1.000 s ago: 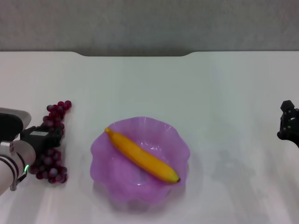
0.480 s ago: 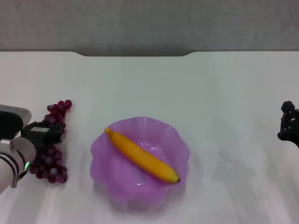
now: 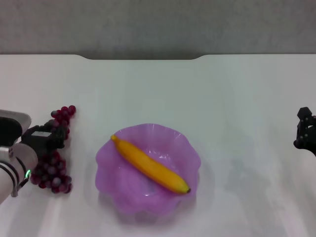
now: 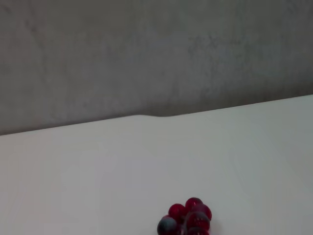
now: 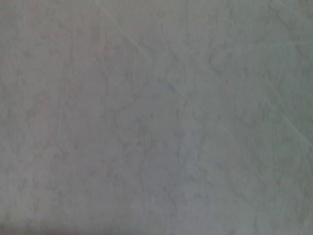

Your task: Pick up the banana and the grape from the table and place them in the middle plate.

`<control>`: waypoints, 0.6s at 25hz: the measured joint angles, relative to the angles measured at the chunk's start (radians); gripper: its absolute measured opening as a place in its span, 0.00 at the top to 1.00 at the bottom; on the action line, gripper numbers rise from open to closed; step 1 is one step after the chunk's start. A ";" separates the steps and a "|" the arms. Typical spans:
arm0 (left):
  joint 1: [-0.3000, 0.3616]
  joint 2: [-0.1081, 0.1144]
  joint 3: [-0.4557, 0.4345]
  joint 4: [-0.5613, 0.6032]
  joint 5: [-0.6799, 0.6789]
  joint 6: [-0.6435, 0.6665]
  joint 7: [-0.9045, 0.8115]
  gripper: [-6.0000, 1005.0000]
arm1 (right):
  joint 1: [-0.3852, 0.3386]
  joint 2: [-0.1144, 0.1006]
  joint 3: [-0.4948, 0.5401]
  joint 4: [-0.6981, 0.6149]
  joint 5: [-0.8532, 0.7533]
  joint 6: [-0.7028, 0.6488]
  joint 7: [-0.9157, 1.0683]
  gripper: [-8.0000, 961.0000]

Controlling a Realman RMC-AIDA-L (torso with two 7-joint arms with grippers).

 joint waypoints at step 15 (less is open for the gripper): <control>0.072 0.000 0.008 -0.103 -0.005 0.120 -0.005 0.72 | 0.000 0.000 0.000 0.000 -0.001 0.001 -0.003 0.99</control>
